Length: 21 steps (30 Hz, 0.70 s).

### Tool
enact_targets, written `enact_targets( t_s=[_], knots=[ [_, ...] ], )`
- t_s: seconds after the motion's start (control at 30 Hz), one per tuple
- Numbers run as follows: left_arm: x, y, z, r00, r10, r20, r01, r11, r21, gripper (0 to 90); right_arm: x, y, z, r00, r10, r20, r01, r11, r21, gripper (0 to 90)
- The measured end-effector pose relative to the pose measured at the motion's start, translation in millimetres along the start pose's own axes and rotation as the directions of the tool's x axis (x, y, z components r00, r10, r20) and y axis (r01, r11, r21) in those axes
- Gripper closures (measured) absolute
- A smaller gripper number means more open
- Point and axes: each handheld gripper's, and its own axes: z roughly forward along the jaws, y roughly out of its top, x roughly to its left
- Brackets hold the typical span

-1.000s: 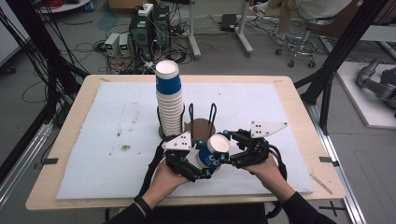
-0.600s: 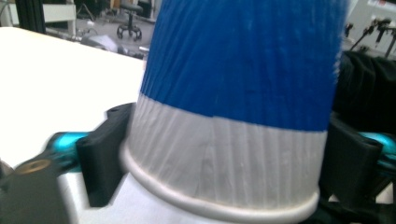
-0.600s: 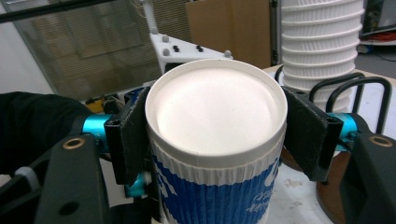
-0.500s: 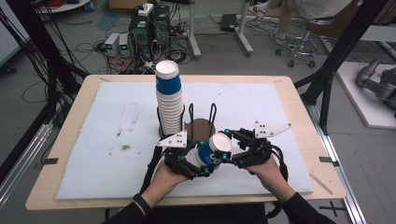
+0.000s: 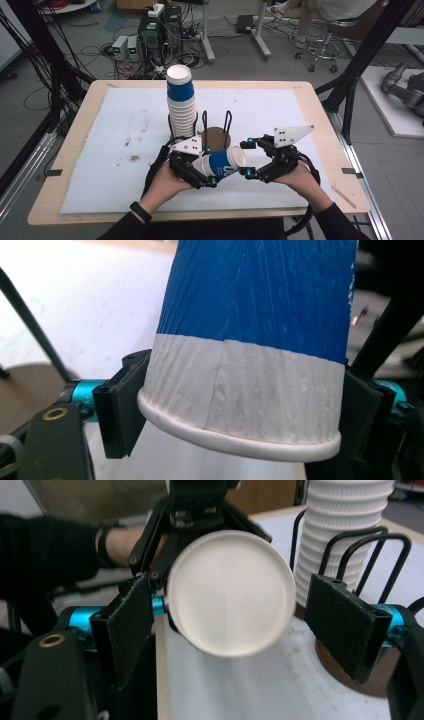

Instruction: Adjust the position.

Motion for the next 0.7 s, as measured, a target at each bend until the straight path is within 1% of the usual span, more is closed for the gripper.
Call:
enact_targets(
  t_s=[0.03, 0.07, 0.1, 0.13, 0.17, 0.2, 0.23, 0.27, 0.3, 0.33, 0.37, 0.4, 0.43, 0.47, 0.5, 0.53, 0.57, 0.6, 0.63, 0.67, 0.7],
  knots=[
    [-1.7, 2.1, 1.1, 0.9999, 0.010, -0.014, -0.009, 0.9991, 0.041, 20.5, 3.0, 1.3, 3.1, 0.9998, -0.019, 0.003, 0.018, 0.999, 0.031, 20.5],
    [-2.7, 2.6, 2.1, 0.9999, 0.010, -0.014, -0.009, 0.9987, 0.049, 20.5, 4.0, 1.4, 5.4, 0.9998, -0.019, 0.003, 0.019, 0.998, 0.053, 20.5],
    [-2.7, 2.6, 2.1, 0.9999, 0.010, -0.014, -0.009, 0.9987, 0.049, 20.5, 4.0, 1.4, 5.4, 0.9998, -0.019, 0.003, 0.019, 0.998, 0.053, 20.5],
    [-3.8, 3.3, 3.8, 0.9997, 0.019, -0.013, -0.018, 0.9976, 0.067, 20.5, 4.6, -0.7, 11.3, 0.9997, -0.021, 0.010, 0.020, 0.996, 0.092, 20.5],
    [-3.8, 3.3, 3.8, 0.9997, 0.019, -0.013, -0.018, 0.9976, 0.067, 20.5, 4.6, -0.7, 11.3, 0.9997, -0.021, 0.010, 0.020, 0.996, 0.092, 20.5],
    [-4.3, 3.5, 5.6, 0.9997, 0.024, -0.009, -0.023, 0.9963, 0.083, 20.5, 3.8, -3.8, 16.1, 0.9995, -0.024, 0.021, 0.021, 0.993, 0.113, 20.6],
    [-5.0, 3.6, 6.4, 0.9996, 0.028, -0.009, -0.027, 0.9953, 0.092, 20.5, 3.4, -4.9, 17.6, 0.9996, -0.019, 0.020, 0.017, 0.993, 0.114, 20.7],
    [-5.6, 3.7, 7.2, 0.9993, 0.033, -0.018, -0.031, 0.9954, 0.091, 20.5, 3.3, -6.4, 19.3, 0.9996, -0.017, 0.021, 0.015, 0.993, 0.114, 24.1],
    [-5.6, 3.7, 7.2, 0.9993, 0.033, -0.018, -0.031, 0.9954, 0.091, 20.2, 2.8, -7.2, 20.1, 0.9997, -0.023, 0.009, 0.022, 0.993, 0.113, 30.5],
    [-5.9, 3.5, 6.7, 0.9981, 0.053, -0.032, -0.050, 0.9951, 0.085, 18.7, 2.6, -8.1, 20.2, 0.9998, -0.021, 0.003, 0.020, 0.994, 0.111, 30.2],
    [-5.9, 3.5, 6.7, 0.9981, 0.053, -0.032, -0.050, 0.9951, 0.085, 17.5, 1.8, -8.4, 19.6, 0.9999, -0.016, 0.003, 0.016, 0.994, 0.109, 30.2],
    [-5.9, 2.9, 5.5, 0.9981, 0.049, -0.037, -0.048, 0.9978, 0.046, 16.5, 0.0, -8.7, 18.4, 1.0000, -0.005, -0.003, 0.005, 0.995, 0.101, 30.3],
    [-5.9, 2.9, 5.5, 0.9981, 0.049, -0.037, -0.048, 0.9978, 0.046, 15.8, -1.5, -9.0, 17.2, 1.0000, 0.005, -0.009, -0.004, 0.996, 0.088, 30.3],
    [-5.0, 1.1, 2.3, 0.9987, 0.034, -0.037, -0.036, 0.9984, -0.045, 14.9, -4.1, -9.5, 14.5, 0.9997, 0.020, -0.015, -0.019, 0.998, 0.060, 30.4],
    [-5.0, 1.1, 2.3, 0.9987, 0.034, -0.037, -0.036, 0.9984, -0.045, 13.1, -4.1, -9.5, 14.5, 0.9997, 0.020, -0.015, -0.019, 0.998, 0.060, 30.4],
    [-3.6, -2.2, -1.0, 0.9995, -0.003, -0.032, -0.001, 0.9889, -0.149, 10.8, -7.3, -11.0, 9.9, 0.9990, 0.039, -0.022, -0.039, 0.999, 0.003, 30.5],
    [-3.6, -2.2, -1.0, 0.9995, -0.003, -0.032, -0.001, 0.9889, -0.149, 8.4, -8.3, -11.9, 7.4, 0.9984, 0.050, -0.026, -0.050, 0.998, -0.026, 30.5],
    [-2.3, -5.8, -5.1, 0.9993, -0.030, -0.021, 0.024, 0.9659, -0.258, 7.2, -9.1, -12.8, 5.0, 0.9977, 0.058, -0.034, -0.060, 0.996, -0.058, 30.5],
    [-2.3, -5.8, -5.1, 0.9993, -0.030, -0.021, 0.024, 0.9659, -0.258, 7.2, -9.1, -12.8, 5.0, 0.9977, 0.058, -0.034, -0.060, 0.996, -0.058, 30.5],
    [-1.4, -8.5, -7.9, 0.9987, -0.049, 0.014, 0.051, 0.9355, -0.350, 7.2, -10.1, -14.8, 1.8, 0.9962, 0.072, -0.049, -0.078, 0.989, -0.127, 30.5],
    [-1.4, -8.5, -7.9, 0.9987, -0.049, 0.014, 0.051, 0.9355, -0.350, 7.2, -10.1, -15.6, 1.1, 0.9948, 0.083, -0.059, -0.091, 0.984, -0.154, 30.5]
  ],
)
